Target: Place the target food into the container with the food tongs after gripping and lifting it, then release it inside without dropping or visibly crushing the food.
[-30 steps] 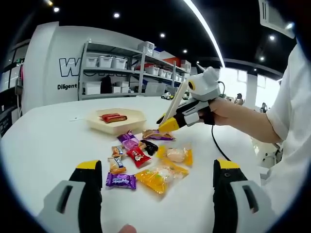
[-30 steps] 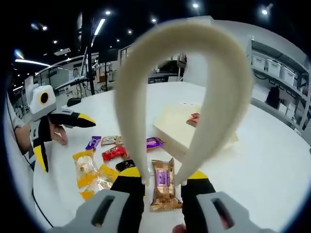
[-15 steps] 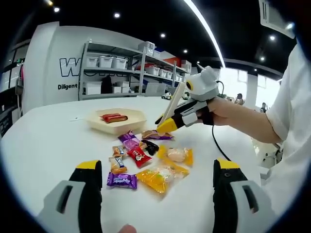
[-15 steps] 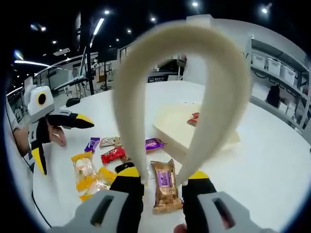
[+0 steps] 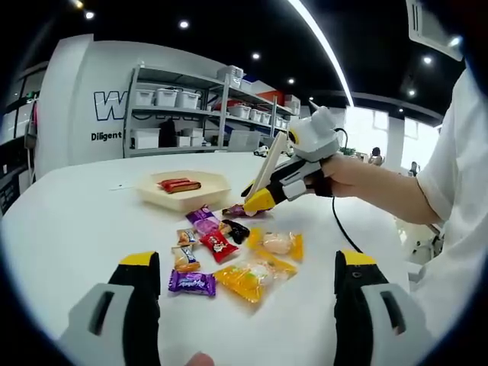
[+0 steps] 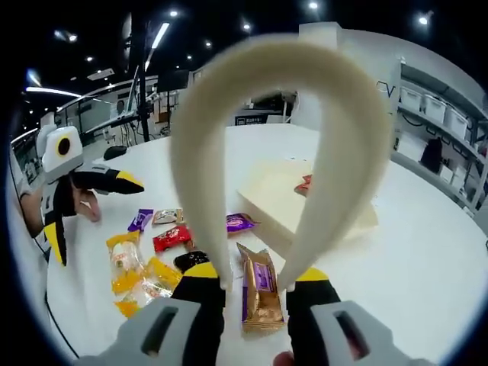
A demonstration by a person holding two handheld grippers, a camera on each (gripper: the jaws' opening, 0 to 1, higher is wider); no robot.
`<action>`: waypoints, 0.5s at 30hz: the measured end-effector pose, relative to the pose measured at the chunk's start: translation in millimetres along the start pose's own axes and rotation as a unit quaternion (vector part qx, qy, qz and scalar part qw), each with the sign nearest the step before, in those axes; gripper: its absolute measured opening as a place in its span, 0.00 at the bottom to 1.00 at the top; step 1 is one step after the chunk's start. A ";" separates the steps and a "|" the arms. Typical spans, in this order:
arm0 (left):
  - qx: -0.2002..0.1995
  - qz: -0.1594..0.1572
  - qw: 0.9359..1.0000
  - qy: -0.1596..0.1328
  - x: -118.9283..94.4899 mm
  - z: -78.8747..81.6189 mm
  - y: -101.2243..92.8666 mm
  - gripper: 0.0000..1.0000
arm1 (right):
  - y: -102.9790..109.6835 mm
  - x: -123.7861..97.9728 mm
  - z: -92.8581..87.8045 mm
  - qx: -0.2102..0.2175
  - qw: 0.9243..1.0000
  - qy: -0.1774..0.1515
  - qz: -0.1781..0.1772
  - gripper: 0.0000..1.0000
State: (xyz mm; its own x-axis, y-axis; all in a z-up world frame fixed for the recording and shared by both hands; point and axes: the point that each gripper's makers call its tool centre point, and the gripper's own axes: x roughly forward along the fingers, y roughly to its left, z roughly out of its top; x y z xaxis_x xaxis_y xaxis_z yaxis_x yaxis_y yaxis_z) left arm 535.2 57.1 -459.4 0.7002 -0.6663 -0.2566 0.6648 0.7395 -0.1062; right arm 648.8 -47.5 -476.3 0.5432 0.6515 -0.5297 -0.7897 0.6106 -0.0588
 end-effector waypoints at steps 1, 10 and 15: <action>0.000 0.000 1.000 0.000 0.0 0.1 0.2 0.93 | -0.6 -0.3 1.0 0.001 1.000 -0.002 0.000 0.26; 0.000 0.000 1.000 0.000 0.6 0.2 0.0 0.93 | -3.5 1.8 2.9 0.005 1.000 -0.002 0.008 0.26; -0.001 0.000 1.000 0.000 0.5 -0.1 0.2 0.93 | -1.2 3.1 -0.2 0.009 1.000 0.003 0.006 0.26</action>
State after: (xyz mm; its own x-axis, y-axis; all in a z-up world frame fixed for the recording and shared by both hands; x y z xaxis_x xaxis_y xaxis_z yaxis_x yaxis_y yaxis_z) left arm 535.6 57.0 -459.7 0.7007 -0.6657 -0.2566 0.6638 0.7401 -0.1074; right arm 651.4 -46.2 -478.0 0.5324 0.6563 -0.5346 -0.7910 0.6107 -0.0381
